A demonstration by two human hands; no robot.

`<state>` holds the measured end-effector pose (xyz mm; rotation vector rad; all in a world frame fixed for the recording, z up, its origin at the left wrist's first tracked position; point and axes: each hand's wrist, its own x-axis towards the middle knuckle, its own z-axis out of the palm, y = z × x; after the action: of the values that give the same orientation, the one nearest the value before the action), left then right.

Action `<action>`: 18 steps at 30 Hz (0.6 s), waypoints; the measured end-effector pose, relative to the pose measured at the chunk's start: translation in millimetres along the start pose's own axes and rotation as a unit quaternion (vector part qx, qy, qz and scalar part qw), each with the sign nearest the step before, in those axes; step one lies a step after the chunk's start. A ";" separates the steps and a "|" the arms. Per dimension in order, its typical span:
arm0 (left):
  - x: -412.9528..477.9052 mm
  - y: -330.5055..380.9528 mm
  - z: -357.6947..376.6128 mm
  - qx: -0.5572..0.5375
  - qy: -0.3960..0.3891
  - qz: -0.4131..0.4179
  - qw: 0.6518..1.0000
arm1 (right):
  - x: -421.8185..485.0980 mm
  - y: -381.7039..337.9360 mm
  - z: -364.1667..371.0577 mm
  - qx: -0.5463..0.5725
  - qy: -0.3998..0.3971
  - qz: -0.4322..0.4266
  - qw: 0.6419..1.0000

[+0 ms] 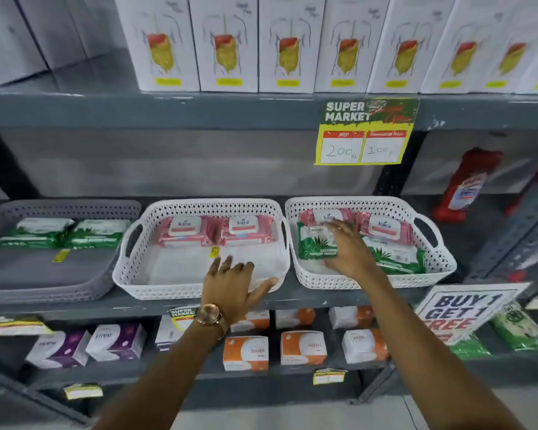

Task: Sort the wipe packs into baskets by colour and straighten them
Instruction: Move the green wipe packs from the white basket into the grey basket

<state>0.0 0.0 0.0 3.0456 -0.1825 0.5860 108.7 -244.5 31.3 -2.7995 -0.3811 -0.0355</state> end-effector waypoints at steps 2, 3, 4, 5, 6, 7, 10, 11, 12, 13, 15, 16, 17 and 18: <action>-0.9 -0.3 1.0 0.002 0.013 -0.010 1.000 | 14.4 1.9 3.2 -0.064 -0.020 -0.032 0.997; -2.3 -0.5 0.7 0.007 0.023 -0.013 1.000 | 19.5 3.9 6.4 -0.083 -0.031 -0.042 0.995; -3.9 -1.0 0.1 0.018 0.042 -0.013 0.999 | 22.1 3.8 8.8 -0.082 -0.041 -0.049 0.995; -2.9 -0.7 0.9 0.014 0.052 -0.007 0.999 | 25.0 7.1 11.8 -0.083 -0.040 -0.054 0.994; -4.1 -0.8 2.5 0.012 0.051 -0.004 0.999 | 25.1 10.6 17.9 -0.083 -0.037 -0.057 0.994; -4.2 -0.1 3.5 0.011 0.060 -0.003 0.998 | 24.8 14.7 20.5 -0.085 -0.028 -0.059 0.994; -2.7 1.7 5.5 -0.002 0.072 -0.009 0.997 | 25.2 20.9 20.9 -0.057 -0.036 -0.034 0.997; -2.6 2.4 5.7 -0.006 0.067 -0.011 0.998 | 25.5 22.1 21.2 -0.038 -0.043 -0.021 0.998; -2.4 2.4 6.6 -0.006 0.067 -0.011 0.998 | 25.6 23.1 21.8 -0.030 -0.046 -0.015 0.998; -1.8 1.5 6.5 -0.006 0.065 -0.010 0.998 | 25.7 23.5 20.8 -0.035 -0.048 -0.013 0.998; -0.8 0.1 5.7 -0.002 0.061 -0.003 0.998 | 24.7 23.9 18.1 -0.050 -0.038 -0.008 0.998; -1.0 -1.2 5.5 0.000 0.063 0.001 0.998 | 23.6 21.6 15.8 -0.056 -0.033 -0.005 0.998; -2.3 -2.2 4.5 0.000 0.062 0.010 0.998 | 21.0 18.4 12.9 -0.064 -0.025 -0.001 0.998; -1.6 -2.6 2.9 -0.001 0.062 0.026 0.998 | 18.7 15.4 8.2 -0.069 -0.011 0.004 0.998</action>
<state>-0.1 2.6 -3.3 2.9980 -0.2589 0.7753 130.6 -251.2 20.1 -2.9389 -0.3862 -0.0310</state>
